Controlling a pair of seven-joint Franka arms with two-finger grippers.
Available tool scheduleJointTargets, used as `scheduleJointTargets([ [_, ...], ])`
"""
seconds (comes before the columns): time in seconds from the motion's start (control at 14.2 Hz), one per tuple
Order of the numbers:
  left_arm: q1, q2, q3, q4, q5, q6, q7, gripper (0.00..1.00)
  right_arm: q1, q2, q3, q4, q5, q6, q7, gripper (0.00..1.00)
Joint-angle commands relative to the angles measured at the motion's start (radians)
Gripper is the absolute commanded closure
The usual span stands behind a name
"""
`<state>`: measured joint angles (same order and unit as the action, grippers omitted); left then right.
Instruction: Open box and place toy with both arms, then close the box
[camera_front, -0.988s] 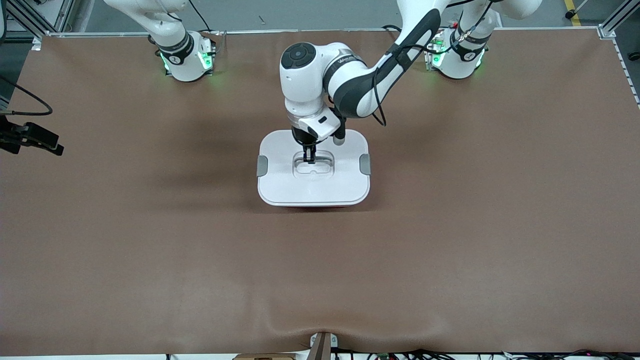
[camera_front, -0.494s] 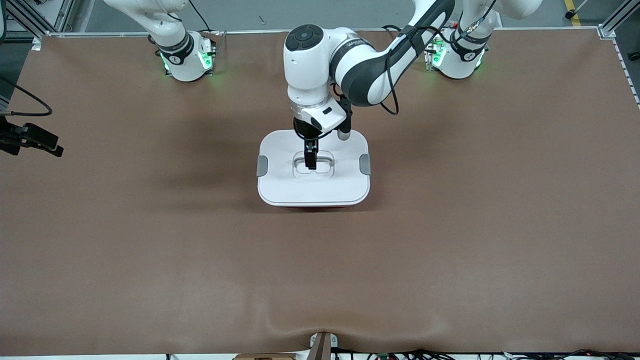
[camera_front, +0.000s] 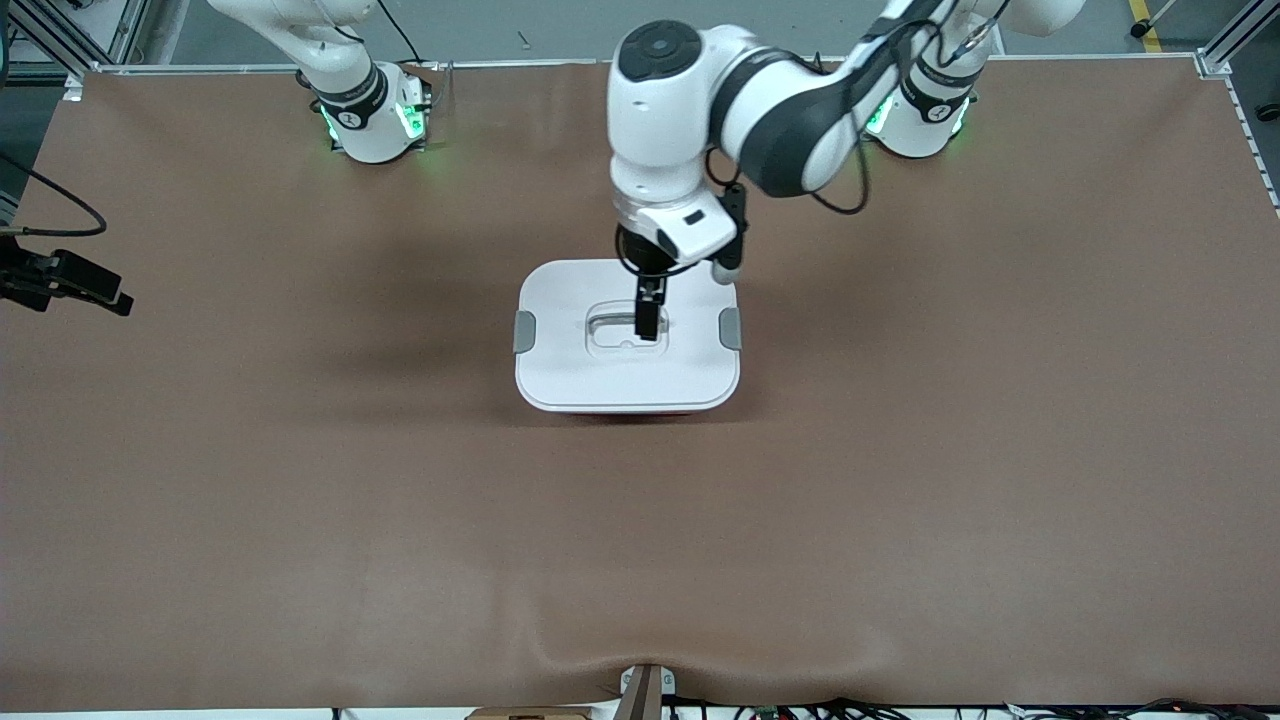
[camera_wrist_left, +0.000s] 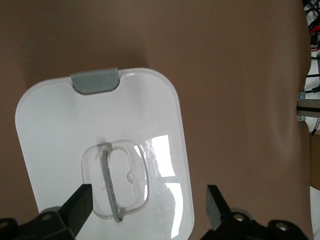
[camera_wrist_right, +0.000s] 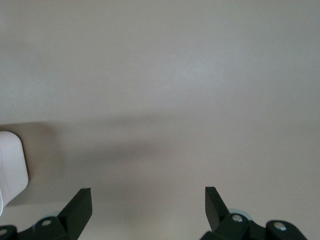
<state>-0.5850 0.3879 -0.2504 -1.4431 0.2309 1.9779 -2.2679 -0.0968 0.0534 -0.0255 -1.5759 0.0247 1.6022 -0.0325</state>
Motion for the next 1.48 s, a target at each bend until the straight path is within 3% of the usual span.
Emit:
scheduleJointTargets([
  [0.0,0.086,-0.076,-0.007,-0.017,-0.059,-0.092,0.248,0.0,-0.004,-0.009,0.009,0.025,0.008,-0.037,0.02,0.0],
  [0.42,0.35,-0.17,-0.007,-0.017,-0.191,-0.203,0.822,0.0,-0.001,-0.01,0.013,0.027,-0.023,-0.085,0.019,0.0],
  [0.63,0.471,-0.199,-0.004,-0.019,-0.197,-0.313,1.126,0.0,-0.003,-0.009,0.013,0.027,-0.022,-0.079,0.02,0.0],
  [0.99,0.568,-0.201,0.003,0.004,-0.18,-0.427,1.473,0.0,0.002,-0.006,0.013,0.028,-0.012,-0.065,0.022,0.0],
  [1.41,0.66,-0.25,0.006,0.004,-0.194,-0.453,1.798,0.0,-0.001,-0.004,0.012,0.033,-0.019,-0.062,0.02,0.0],
])
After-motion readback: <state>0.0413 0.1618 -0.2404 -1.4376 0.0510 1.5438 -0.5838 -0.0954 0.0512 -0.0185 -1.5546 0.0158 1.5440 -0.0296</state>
